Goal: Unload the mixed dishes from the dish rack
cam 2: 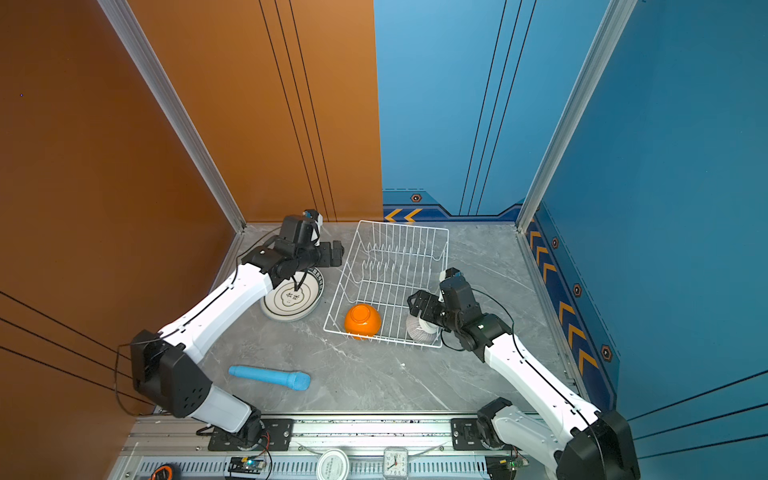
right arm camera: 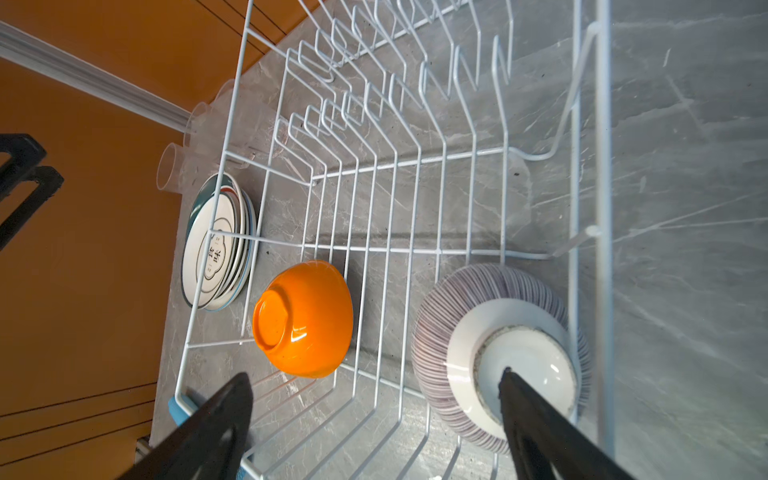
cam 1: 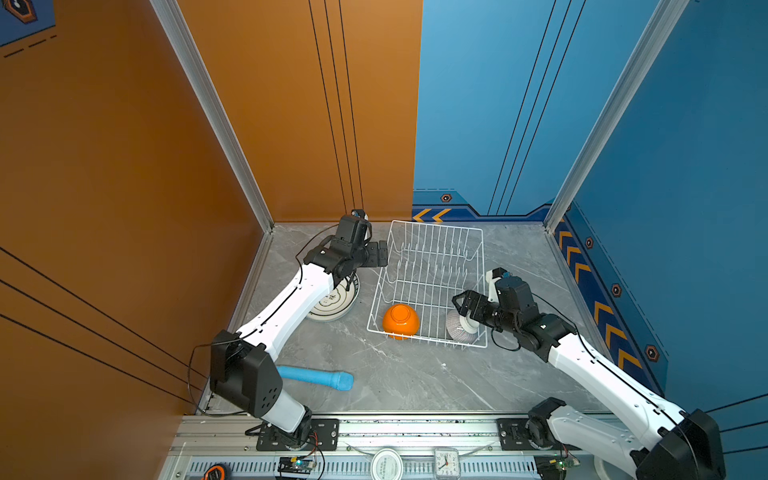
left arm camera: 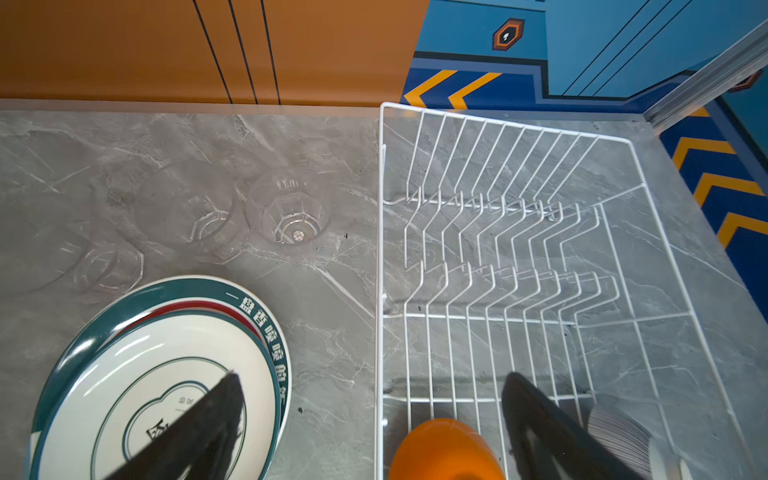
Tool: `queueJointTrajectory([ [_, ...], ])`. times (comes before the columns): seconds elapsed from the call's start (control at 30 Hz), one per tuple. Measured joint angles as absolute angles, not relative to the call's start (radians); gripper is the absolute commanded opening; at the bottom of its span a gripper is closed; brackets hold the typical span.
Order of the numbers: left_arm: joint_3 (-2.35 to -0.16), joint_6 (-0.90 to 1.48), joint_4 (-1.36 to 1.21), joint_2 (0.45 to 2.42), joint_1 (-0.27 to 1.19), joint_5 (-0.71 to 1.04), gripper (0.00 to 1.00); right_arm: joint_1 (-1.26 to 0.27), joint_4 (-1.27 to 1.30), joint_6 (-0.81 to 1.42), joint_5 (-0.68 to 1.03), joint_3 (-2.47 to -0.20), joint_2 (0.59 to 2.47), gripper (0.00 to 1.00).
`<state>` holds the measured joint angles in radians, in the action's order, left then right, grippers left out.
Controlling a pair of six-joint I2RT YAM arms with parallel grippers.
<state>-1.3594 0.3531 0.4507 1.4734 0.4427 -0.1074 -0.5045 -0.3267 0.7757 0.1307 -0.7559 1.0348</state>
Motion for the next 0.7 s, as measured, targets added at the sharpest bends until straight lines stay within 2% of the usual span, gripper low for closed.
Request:
queueJointTrajectory([
  [0.37, -0.968, 0.458, 0.347, 1.083, 0.488, -0.128, 0.98, -0.666, -0.329, 0.825, 0.042, -0.752, 1.025, 0.93],
  [0.7, -0.832, 0.496, 0.347, 0.881, 0.487, -0.151, 0.98, -0.762, -0.305, 0.828, 0.04, -0.756, 1.146, 0.93],
])
